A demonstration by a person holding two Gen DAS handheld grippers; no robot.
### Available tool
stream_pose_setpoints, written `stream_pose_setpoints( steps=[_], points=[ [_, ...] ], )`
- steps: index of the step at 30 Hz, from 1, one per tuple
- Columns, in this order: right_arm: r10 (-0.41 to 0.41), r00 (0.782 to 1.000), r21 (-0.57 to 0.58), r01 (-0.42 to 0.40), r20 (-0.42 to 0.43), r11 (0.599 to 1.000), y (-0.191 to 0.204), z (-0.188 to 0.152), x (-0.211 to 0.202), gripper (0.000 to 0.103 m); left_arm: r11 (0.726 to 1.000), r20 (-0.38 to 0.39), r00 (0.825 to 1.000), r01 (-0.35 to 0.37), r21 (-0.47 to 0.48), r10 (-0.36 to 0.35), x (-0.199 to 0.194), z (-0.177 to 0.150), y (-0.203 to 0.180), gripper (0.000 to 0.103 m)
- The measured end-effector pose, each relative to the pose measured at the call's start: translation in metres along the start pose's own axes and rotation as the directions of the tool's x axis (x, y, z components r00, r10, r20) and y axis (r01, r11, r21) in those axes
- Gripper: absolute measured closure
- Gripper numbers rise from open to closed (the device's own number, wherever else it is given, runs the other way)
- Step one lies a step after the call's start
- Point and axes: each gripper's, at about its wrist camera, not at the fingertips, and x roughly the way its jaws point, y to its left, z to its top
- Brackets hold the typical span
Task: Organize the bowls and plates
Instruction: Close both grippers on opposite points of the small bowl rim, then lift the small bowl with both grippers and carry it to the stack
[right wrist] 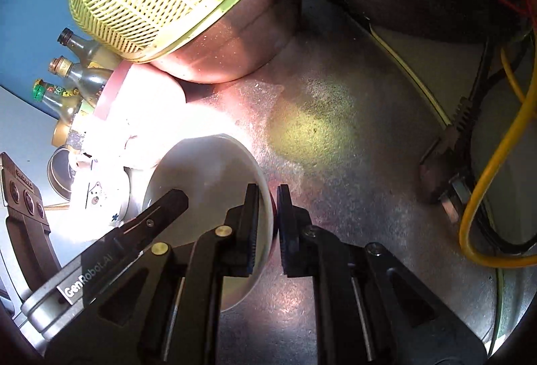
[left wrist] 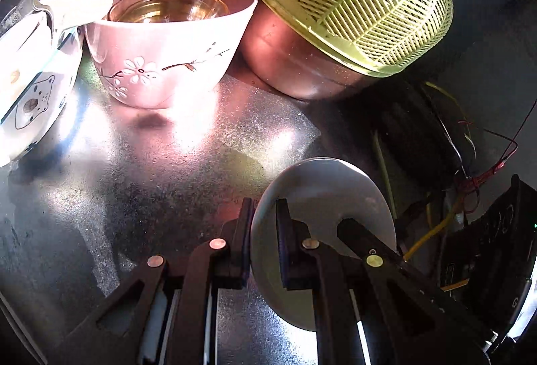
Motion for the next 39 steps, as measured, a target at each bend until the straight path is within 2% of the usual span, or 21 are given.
stream_pose_setpoints(
  steps=[5,14,24,39],
  points=[
    [0.030,1.000,-0.022,-0.030,-0.009,0.999,0.014,-0.028,-0.021,0.092,1.000,0.018,1.000,-0.013,-0.005,0.013,-0.044,-0.034,0.012,0.092],
    [0.059,0.997,-0.097,-0.062,-0.039,0.993,0.044,-0.078,-0.049,0.092,0.998,0.055,0.997,-0.054,-0.031,0.056,-0.107,-0.074,0.036,0.092],
    [0.102,0.992,-0.178,-0.114,-0.076,0.977,0.078,-0.115,-0.063,0.092,0.991,0.100,0.988,-0.108,-0.084,0.116,-0.152,-0.106,0.057,0.092],
    [0.159,0.975,-0.286,-0.198,-0.152,0.938,0.126,-0.151,-0.061,0.091,0.965,0.148,0.968,-0.174,-0.196,0.204,-0.205,-0.138,0.106,0.092]
  ],
)
